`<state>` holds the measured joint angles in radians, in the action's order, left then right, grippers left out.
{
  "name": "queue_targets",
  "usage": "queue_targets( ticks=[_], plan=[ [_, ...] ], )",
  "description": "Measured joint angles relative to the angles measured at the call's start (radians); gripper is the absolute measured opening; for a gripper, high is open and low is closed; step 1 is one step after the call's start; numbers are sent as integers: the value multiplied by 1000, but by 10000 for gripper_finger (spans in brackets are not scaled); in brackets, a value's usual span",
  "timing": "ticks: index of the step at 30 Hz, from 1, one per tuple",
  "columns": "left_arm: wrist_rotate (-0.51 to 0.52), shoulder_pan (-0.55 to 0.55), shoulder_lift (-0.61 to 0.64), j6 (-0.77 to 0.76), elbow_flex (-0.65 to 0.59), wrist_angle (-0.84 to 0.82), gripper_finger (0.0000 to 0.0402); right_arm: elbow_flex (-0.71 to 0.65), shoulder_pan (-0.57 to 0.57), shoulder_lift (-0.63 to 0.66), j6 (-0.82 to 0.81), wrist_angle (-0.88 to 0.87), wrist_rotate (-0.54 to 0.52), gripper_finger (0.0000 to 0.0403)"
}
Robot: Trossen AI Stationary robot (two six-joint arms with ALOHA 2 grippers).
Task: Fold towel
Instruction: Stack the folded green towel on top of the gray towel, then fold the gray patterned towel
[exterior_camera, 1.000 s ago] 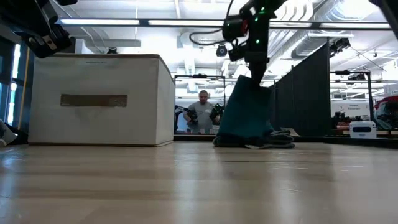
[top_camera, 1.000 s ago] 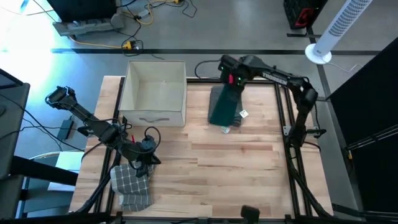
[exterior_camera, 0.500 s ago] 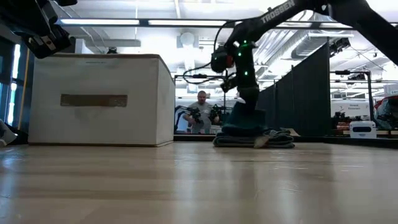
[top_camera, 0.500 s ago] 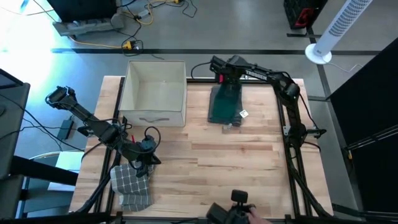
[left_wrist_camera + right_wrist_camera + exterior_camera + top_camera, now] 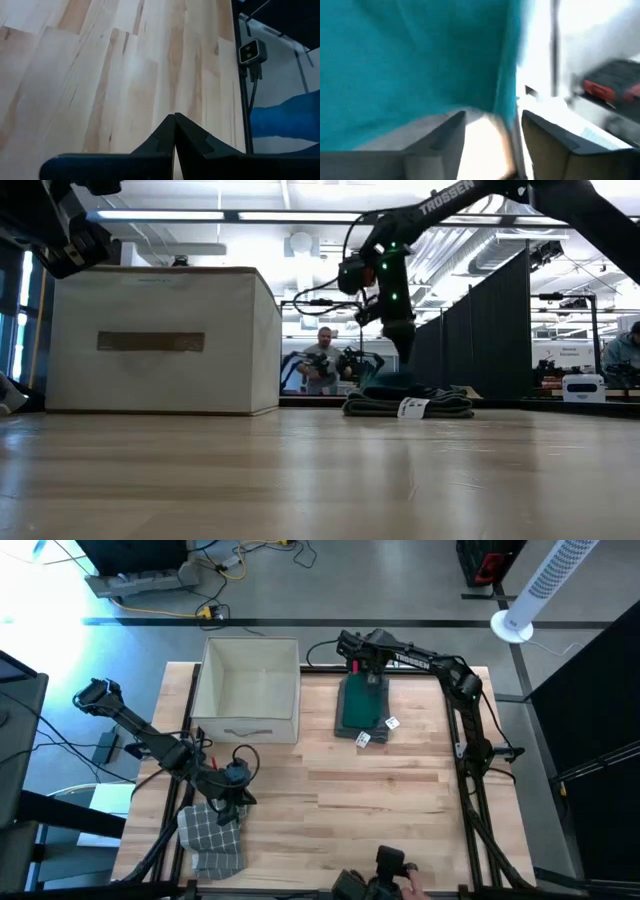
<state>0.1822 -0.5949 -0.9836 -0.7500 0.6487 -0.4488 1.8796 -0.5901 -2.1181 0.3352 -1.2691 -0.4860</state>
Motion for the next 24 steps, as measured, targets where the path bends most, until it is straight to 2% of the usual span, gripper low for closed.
queue_targets(
  ticks=[2, 3, 7, 8, 13, 19, 24],
  plan=[
    [-16, 0, 0, 24, 0, 1, 0, 54, 4, 2, -22, -66, -12, 219],
    [-21, 0, 0, 32, 0, 0, 0, 91, 5, 2, -46, -109, 24, 228],
    [-23, 0, 0, 46, 0, 0, 0, 227, 8, 5, -178, -270, 302, 243],
    [-19, 0, 0, 46, 0, 0, 0, 253, 13, 5, -210, -295, 344, 244],
    [37, -1, 0, 45, 0, 5, 0, 330, 72, 23, -283, -299, 432, 236],
    [77, -1, 0, 37, 0, 6, 0, 350, 198, 86, -403, -277, 443, 200],
    [43, -2, 1, 36, 0, 3, 0, 350, 353, 156, -515, -229, 431, 120]
  ],
)
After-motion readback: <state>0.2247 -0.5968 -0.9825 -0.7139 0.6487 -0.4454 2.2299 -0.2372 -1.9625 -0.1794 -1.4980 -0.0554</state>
